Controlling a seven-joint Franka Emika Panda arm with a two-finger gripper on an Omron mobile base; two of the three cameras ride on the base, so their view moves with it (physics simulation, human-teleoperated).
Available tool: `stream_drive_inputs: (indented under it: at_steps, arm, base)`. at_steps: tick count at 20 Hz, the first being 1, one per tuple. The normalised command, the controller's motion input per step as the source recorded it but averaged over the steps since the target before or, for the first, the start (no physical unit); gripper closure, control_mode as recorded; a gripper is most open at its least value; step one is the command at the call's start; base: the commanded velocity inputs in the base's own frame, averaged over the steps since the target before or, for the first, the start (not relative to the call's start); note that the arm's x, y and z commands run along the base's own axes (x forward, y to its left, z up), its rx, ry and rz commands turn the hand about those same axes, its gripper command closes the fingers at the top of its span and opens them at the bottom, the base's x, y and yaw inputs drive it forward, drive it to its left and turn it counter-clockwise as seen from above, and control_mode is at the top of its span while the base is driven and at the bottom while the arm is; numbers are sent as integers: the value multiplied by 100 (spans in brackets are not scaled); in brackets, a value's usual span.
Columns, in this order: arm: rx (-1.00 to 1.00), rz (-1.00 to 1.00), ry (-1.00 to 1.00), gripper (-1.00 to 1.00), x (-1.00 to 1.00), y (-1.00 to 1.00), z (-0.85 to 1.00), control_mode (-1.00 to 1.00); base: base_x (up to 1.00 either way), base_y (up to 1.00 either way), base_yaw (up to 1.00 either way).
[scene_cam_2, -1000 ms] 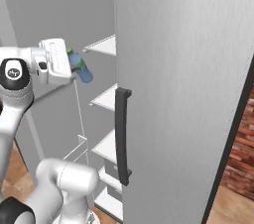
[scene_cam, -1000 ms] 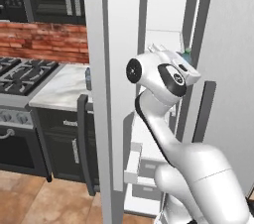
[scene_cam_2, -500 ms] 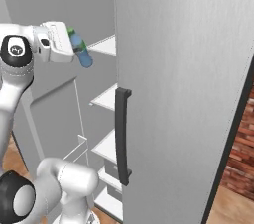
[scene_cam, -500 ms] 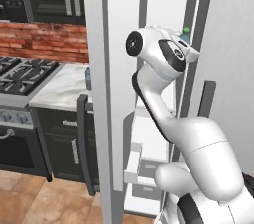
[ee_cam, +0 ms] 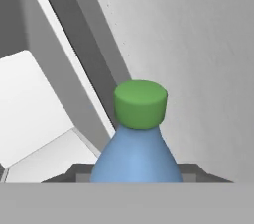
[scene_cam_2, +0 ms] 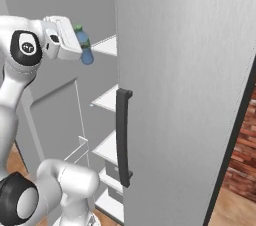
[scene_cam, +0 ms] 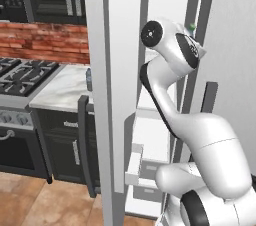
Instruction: Take the bottled waters from the counter and place them in the freezer to freeze. Close the freezer door after placing the bottles.
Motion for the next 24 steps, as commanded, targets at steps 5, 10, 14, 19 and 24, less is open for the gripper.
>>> stream_drive_inputs:
  at_steps: [5,10,14,19,24]
  arm:
    - [-5,0,3,100,45,0,8,-100]
    - [-3,0,12,100,72,4,14,-100]
    - [0,0,14,100,44,0,17,-100]
    - [0,0,1,100,23,0,0,-100]
    - [-2,0,0,100,49,0,-3,-100]
  base:
    - [0,0,0]
    - [0,0,0]
    - [0,0,0]
    - [0,0,0]
    - [0,0,0]
